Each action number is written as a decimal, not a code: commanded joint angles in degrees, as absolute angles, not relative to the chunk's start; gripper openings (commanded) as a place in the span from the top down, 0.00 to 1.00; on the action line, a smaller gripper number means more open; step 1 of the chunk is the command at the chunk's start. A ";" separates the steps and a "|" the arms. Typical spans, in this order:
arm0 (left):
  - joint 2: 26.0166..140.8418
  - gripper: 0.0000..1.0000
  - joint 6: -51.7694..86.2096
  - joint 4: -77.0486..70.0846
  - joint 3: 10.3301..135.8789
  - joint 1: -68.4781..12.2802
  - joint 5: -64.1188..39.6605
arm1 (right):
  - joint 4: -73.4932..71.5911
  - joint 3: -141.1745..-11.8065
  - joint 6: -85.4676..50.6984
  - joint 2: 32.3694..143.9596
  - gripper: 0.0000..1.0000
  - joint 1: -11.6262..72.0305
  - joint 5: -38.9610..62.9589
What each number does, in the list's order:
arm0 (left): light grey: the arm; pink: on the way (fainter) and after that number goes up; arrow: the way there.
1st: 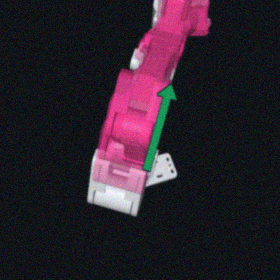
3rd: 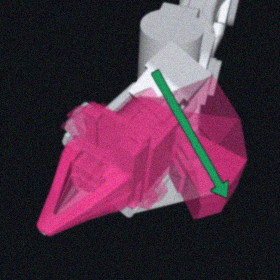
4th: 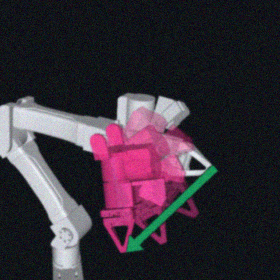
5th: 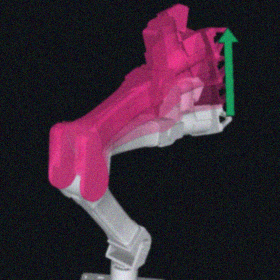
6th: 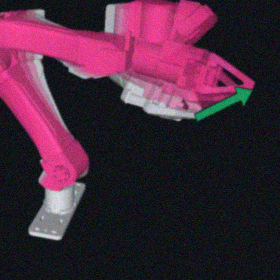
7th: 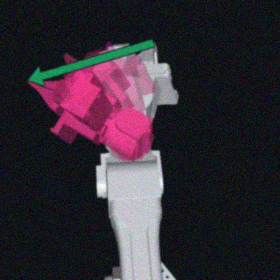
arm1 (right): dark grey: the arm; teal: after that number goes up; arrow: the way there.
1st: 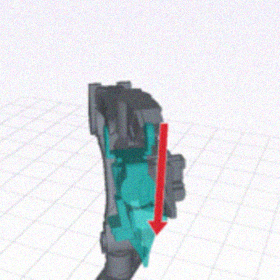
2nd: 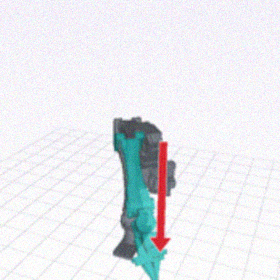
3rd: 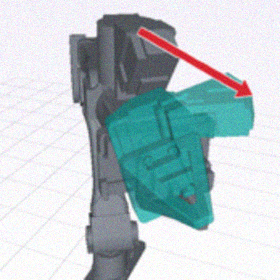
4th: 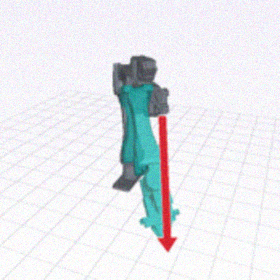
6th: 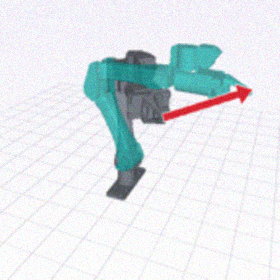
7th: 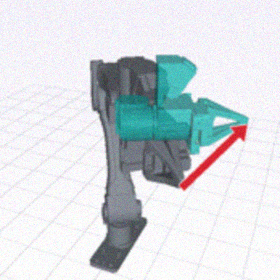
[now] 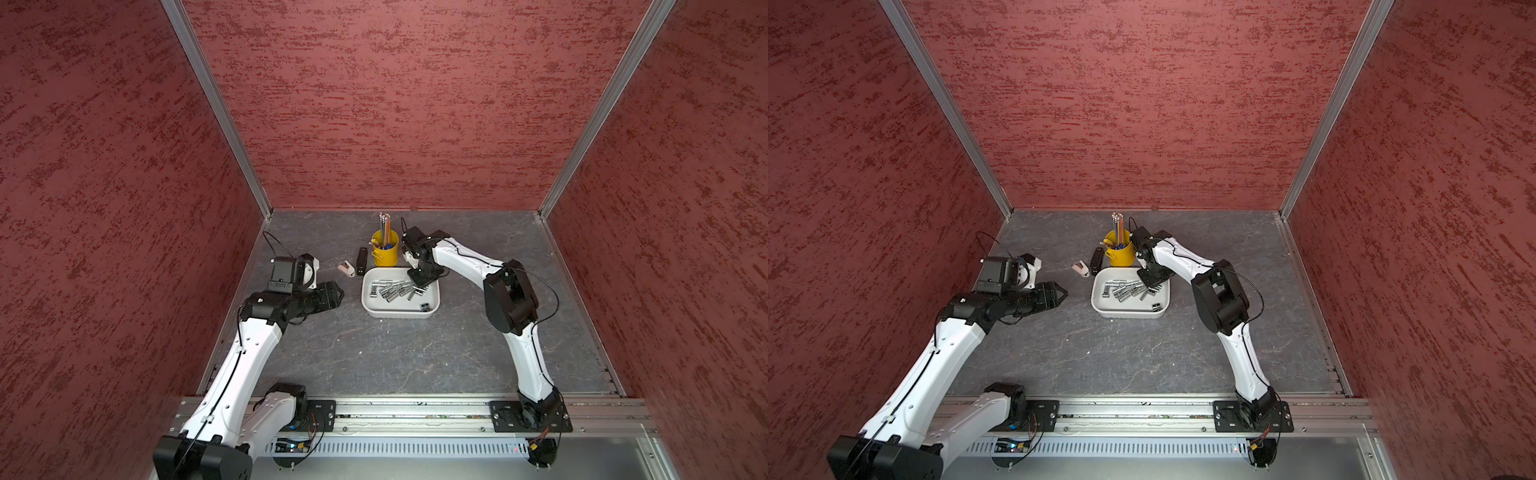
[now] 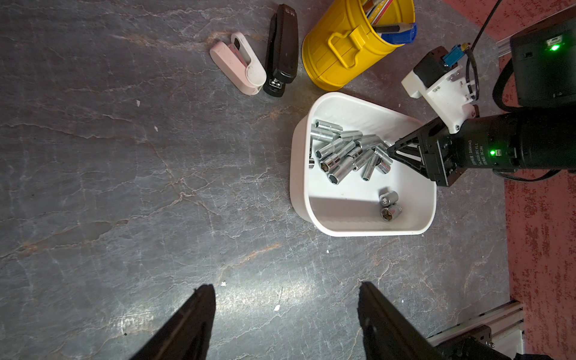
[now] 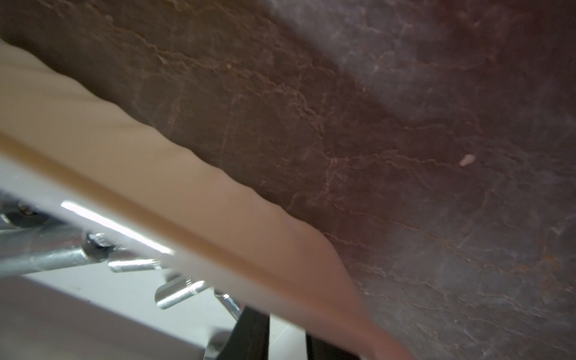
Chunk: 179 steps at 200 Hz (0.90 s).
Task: Take out the socket from the storage box
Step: Pick up the socket head from the storage box.
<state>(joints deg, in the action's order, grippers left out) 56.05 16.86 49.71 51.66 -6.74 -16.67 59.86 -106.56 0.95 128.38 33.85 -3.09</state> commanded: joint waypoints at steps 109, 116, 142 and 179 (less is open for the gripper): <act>56.43 0.30 15.46 49.14 51.77 -6.15 -18.75 | 58.10 -107.58 0.06 132.96 0.76 33.44 -3.31; 56.38 0.27 15.40 49.01 51.76 -5.92 -19.57 | 58.10 -107.58 -0.21 133.00 0.76 33.44 -2.86; 55.62 0.18 15.54 49.16 51.59 -5.64 -18.90 | 57.66 -107.36 -2.27 132.62 0.79 33.48 -1.23; 53.48 0.00 16.68 49.85 51.85 -4.71 -14.45 | 57.66 -106.18 -9.74 129.56 0.86 33.48 0.81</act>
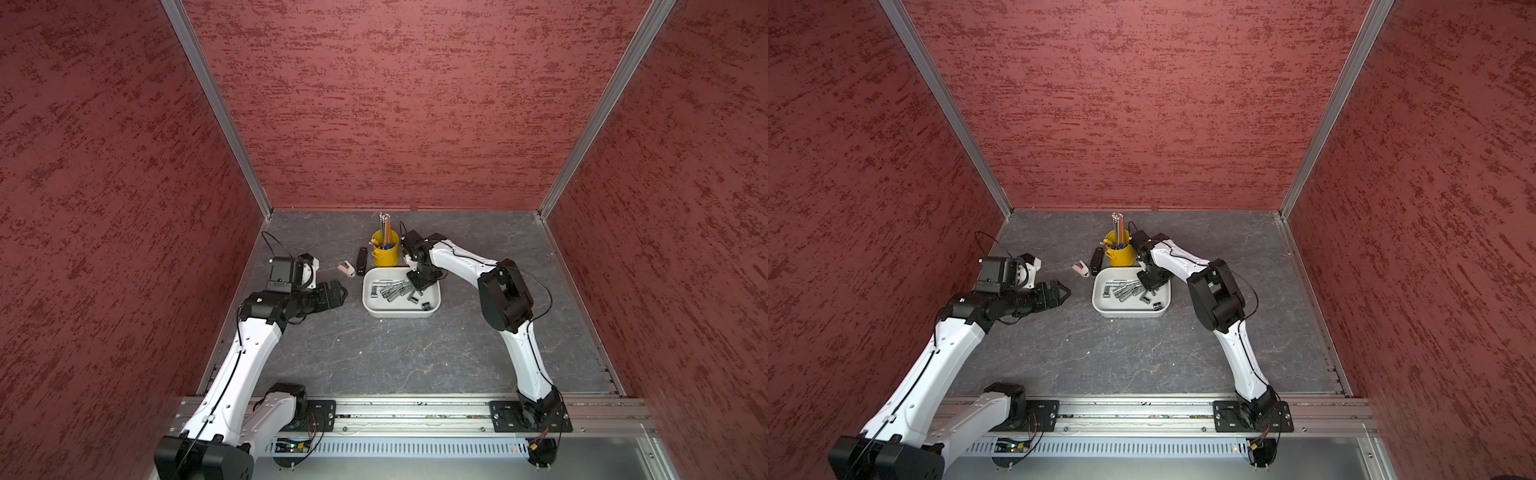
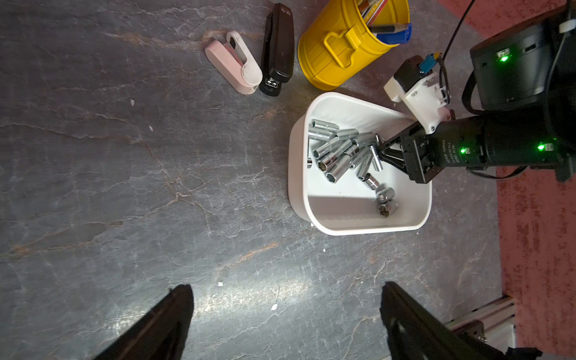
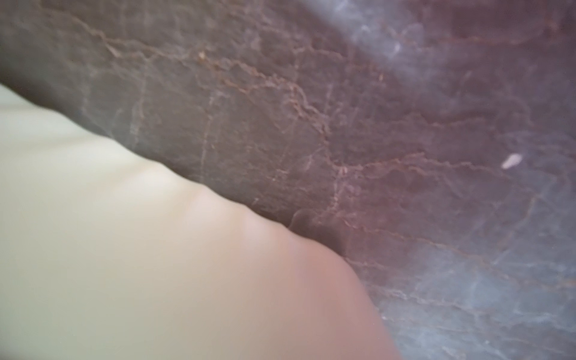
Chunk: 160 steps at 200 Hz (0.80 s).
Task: Take out the socket from the storage box
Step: Pick up the socket head from the storage box.
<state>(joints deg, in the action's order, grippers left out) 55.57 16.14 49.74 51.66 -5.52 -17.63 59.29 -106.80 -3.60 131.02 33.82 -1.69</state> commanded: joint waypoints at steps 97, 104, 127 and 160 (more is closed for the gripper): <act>50.70 0.00 18.88 50.90 51.94 -4.53 -10.39 | 63.73 -106.70 -25.48 121.75 0.91 33.57 3.56; 51.08 0.00 18.99 51.04 51.90 -4.48 -10.39 | 64.38 -106.88 -26.30 121.44 0.91 33.74 3.97; 51.96 0.00 18.90 51.33 52.12 -4.57 -10.58 | 65.00 -106.01 -28.21 119.67 0.91 34.48 4.89; 52.47 0.00 18.81 51.35 52.12 -4.70 -10.64 | 65.13 -102.13 -30.41 115.31 0.91 37.57 5.21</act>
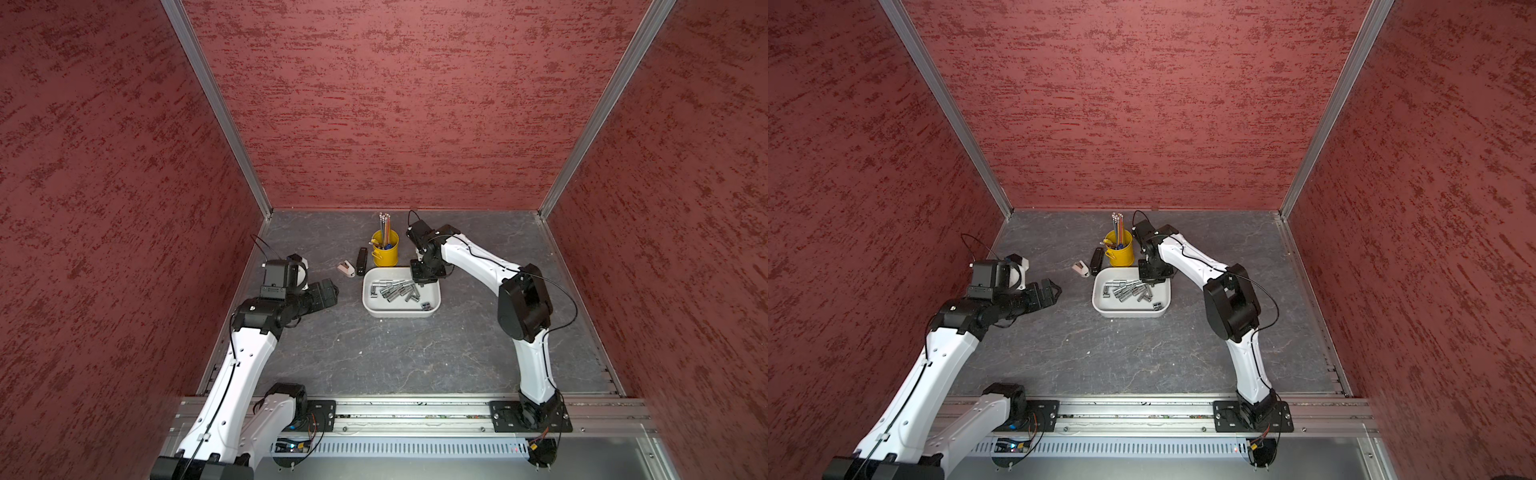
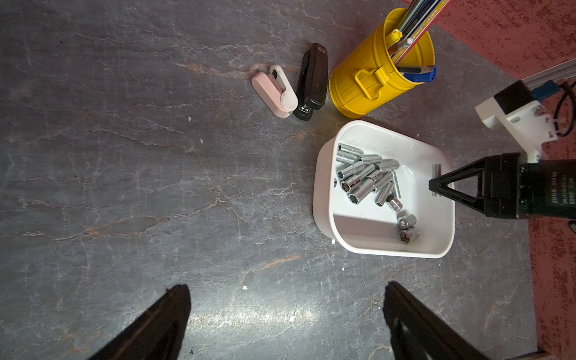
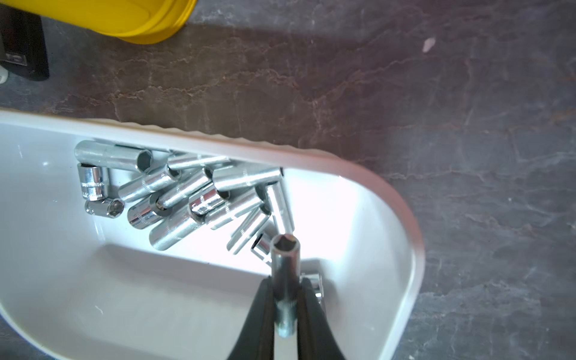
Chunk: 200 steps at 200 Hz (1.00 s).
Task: Take out the socket from the storage box
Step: Pick up the socket head from the storage box, then place the socket head at the center of the board.
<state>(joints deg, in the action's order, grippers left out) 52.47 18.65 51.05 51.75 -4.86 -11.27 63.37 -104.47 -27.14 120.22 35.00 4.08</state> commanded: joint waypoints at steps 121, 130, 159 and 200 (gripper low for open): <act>52.99 0.01 19.27 52.04 52.51 -5.43 -8.43 | 54.92 -81.58 -47.99 102.40 0.93 57.31 1.94; 53.12 0.01 19.26 52.29 52.64 -5.37 -7.83 | 53.40 -81.04 -48.97 103.56 0.91 58.16 1.78; 53.39 0.01 19.11 52.21 52.56 -5.38 -8.33 | 49.16 -79.47 -51.17 106.75 0.90 58.89 1.65; 53.72 0.01 19.07 52.31 52.63 -5.30 -8.10 | 47.32 -80.13 -51.68 110.58 0.89 58.82 0.00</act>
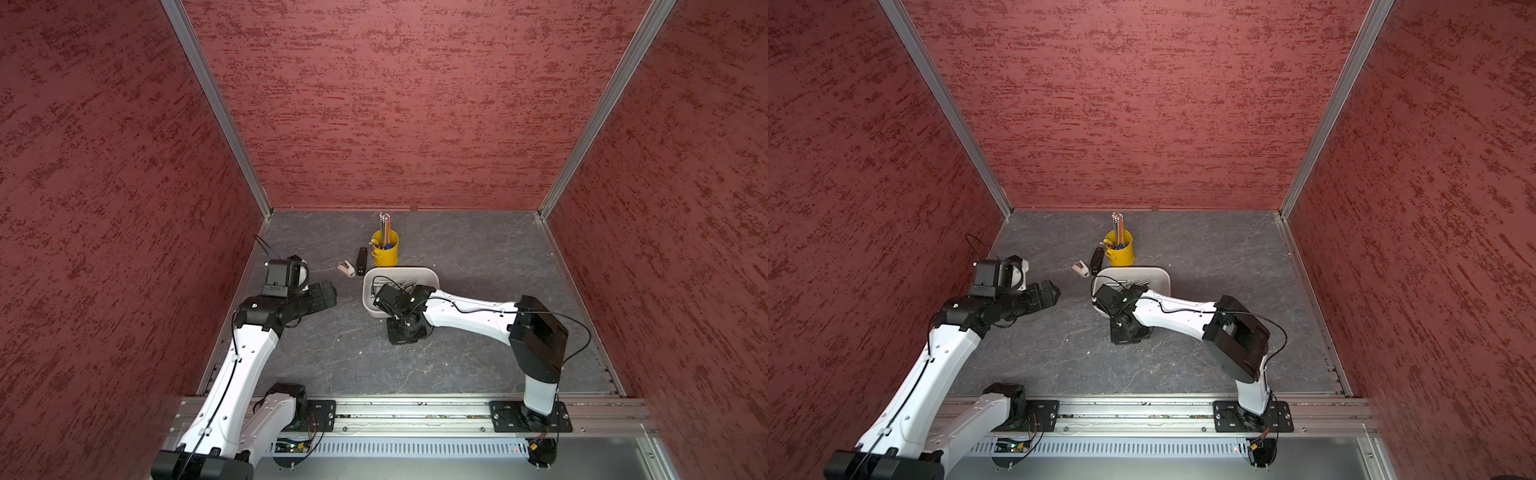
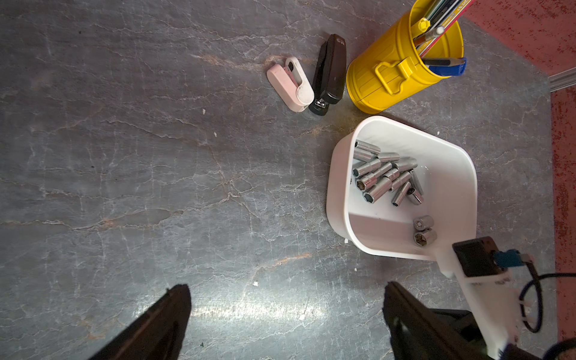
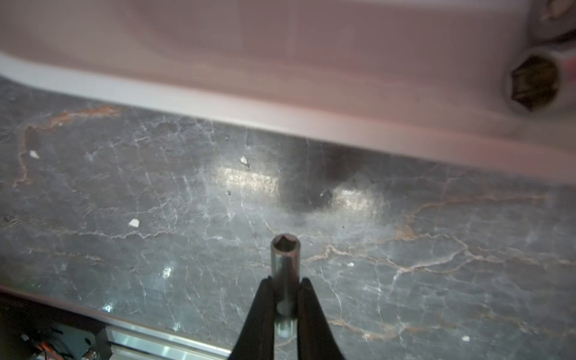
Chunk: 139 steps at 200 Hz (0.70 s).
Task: Take out the socket from the storage box
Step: Place the socket head at the center of the board.
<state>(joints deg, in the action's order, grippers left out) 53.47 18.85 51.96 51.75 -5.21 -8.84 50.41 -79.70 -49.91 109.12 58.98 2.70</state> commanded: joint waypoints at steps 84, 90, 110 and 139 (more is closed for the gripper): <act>54.29 0.01 18.98 52.25 52.65 -5.27 -8.30 | 45.70 -78.97 -53.40 113.95 0.83 58.36 -1.71; 54.31 0.00 19.06 52.37 52.65 -5.35 -8.27 | 45.70 -78.86 -53.48 113.92 0.82 58.36 -1.76; 54.51 0.00 18.99 52.38 52.65 -5.31 -8.33 | 45.88 -78.65 -53.53 114.07 0.79 58.27 -2.69; 54.82 0.00 18.99 52.38 52.65 -5.33 -8.59 | 45.66 -78.56 -53.61 114.65 0.75 58.09 -2.62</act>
